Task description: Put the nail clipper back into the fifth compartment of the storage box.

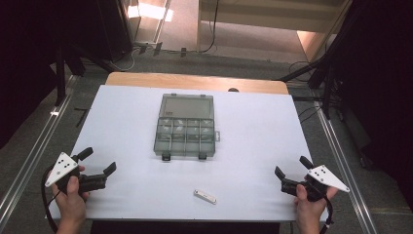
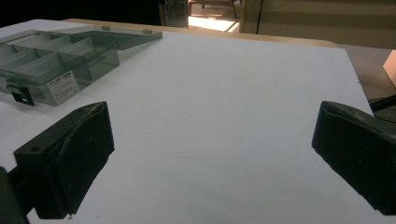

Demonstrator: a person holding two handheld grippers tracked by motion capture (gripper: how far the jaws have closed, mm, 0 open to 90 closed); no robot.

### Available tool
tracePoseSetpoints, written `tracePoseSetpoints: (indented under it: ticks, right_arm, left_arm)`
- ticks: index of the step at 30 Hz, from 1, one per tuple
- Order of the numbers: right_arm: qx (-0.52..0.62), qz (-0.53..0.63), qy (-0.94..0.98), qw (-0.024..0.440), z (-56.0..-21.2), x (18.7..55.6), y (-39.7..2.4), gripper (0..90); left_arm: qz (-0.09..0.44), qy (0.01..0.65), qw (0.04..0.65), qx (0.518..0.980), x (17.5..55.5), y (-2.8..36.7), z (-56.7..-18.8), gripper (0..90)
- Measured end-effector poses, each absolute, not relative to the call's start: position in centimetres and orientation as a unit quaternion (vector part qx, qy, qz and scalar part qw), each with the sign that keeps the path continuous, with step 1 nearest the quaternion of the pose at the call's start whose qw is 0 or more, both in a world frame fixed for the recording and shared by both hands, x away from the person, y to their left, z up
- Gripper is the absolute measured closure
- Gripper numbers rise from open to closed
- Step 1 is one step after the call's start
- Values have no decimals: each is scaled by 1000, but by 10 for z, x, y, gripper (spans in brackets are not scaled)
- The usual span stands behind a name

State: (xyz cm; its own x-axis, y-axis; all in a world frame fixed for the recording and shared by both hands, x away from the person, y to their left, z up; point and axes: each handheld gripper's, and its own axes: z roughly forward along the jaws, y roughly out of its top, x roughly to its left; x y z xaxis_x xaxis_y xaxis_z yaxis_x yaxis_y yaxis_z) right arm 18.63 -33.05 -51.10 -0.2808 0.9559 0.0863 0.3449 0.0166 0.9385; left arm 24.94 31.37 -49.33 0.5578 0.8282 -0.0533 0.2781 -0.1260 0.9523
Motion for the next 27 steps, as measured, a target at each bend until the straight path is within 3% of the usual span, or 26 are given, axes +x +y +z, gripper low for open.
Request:
tracePoseSetpoints:
  ticks: [9, 27]
  right_arm:
    - [485, 495, 654, 303, -502, 187, -323, 0]
    - [386, 476, 742, 272, -466, 187, -270, 0]
  left_arm:
    - [258, 397, 533, 701, 249, 314, -493, 0]
    - [263, 401, 529, 700, 249, 314, -494, 0]
